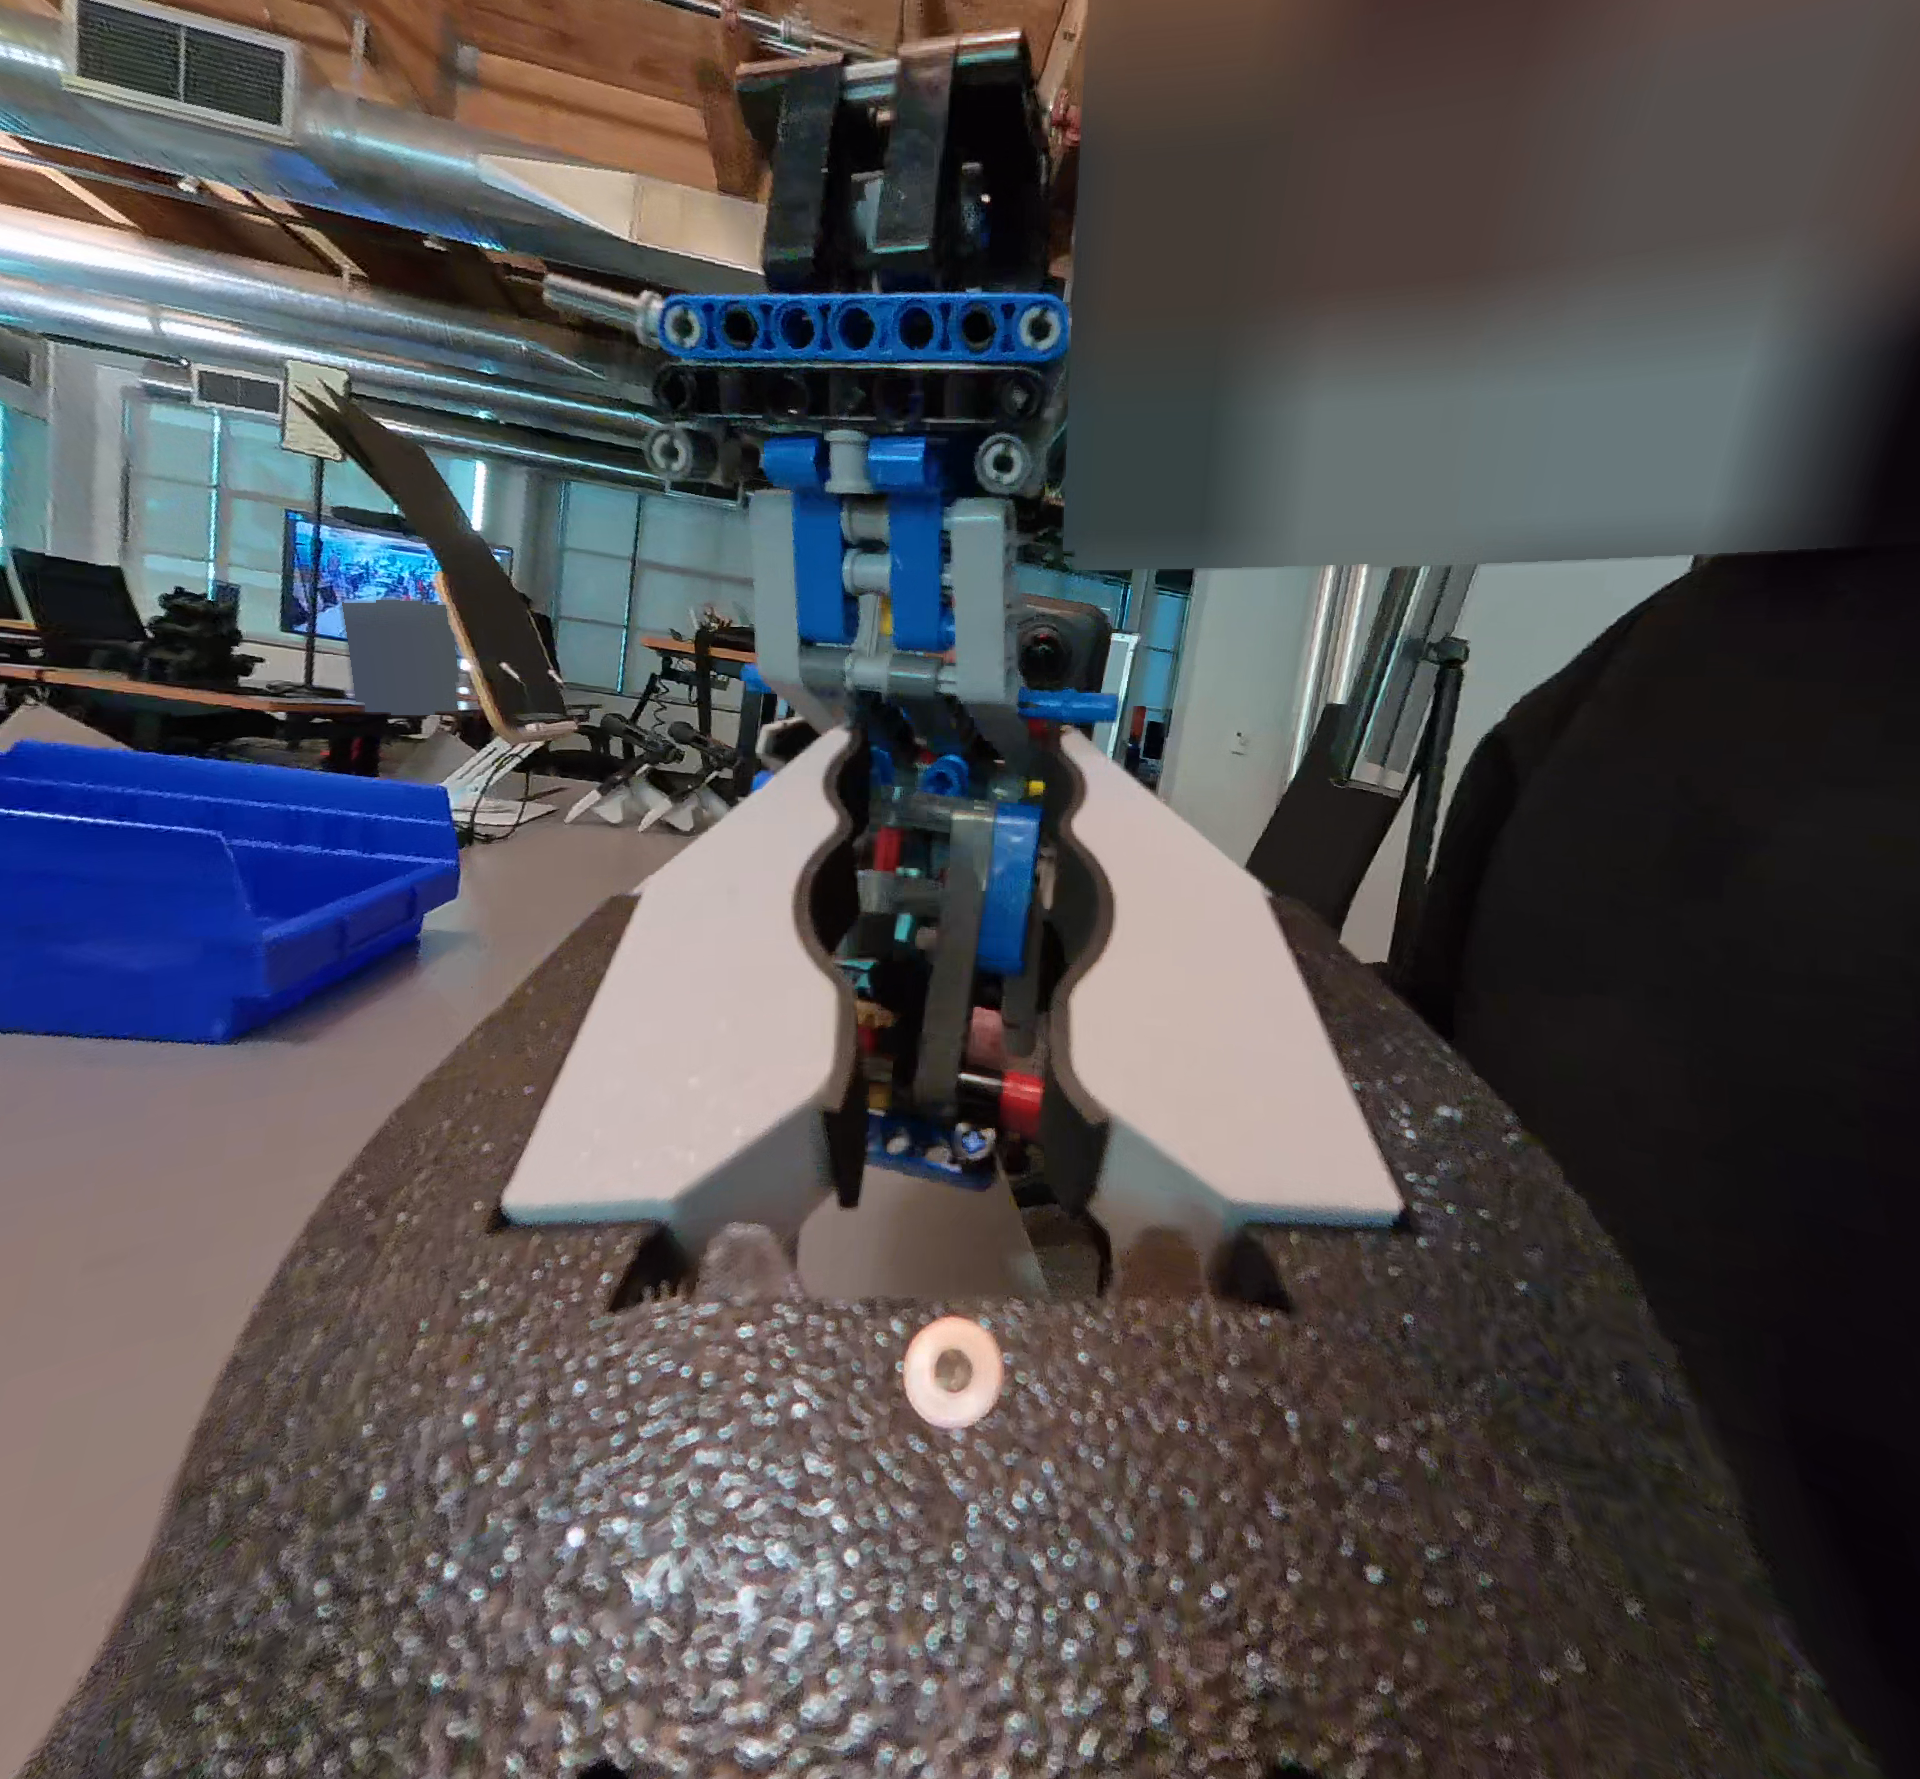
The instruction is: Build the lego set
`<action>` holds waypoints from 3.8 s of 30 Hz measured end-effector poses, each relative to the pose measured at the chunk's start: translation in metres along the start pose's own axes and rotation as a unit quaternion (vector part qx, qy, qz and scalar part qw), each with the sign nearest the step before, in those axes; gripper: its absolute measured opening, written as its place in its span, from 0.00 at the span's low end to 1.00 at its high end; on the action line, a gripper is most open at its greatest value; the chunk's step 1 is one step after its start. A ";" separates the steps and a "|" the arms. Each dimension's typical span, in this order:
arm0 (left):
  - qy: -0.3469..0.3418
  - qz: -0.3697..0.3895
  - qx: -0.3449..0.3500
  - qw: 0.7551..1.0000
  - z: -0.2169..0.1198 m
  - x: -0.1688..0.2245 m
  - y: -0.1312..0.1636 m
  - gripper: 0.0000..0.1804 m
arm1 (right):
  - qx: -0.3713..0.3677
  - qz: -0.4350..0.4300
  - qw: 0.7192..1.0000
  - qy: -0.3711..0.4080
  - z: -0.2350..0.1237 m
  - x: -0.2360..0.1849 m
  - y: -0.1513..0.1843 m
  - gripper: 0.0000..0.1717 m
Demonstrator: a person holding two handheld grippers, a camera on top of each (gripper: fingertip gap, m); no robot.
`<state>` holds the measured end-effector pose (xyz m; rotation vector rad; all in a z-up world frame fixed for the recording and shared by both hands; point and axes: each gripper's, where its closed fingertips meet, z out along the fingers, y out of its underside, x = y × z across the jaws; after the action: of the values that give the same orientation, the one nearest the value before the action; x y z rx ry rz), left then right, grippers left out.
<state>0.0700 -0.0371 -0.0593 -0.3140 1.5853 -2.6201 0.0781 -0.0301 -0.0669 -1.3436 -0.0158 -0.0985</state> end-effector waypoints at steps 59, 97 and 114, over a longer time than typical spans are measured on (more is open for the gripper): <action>-0.081 0.023 -0.223 0.971 -0.079 -0.076 0.024 0.11 | -0.158 0.043 0.984 -0.071 0.063 0.043 0.103 0.29; -0.107 -0.103 -0.141 0.979 -0.091 -0.117 0.017 0.11 | -0.130 0.115 0.983 -0.060 0.078 0.079 0.108 0.31; -0.098 -0.067 -0.128 0.985 -0.091 -0.109 0.011 0.11 | -0.140 0.118 0.982 -0.051 0.080 0.072 0.100 0.31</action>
<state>0.1578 0.0540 -0.1247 -0.6925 1.8902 -2.3823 0.1612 0.0657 -0.1412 -1.6207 0.0726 0.1751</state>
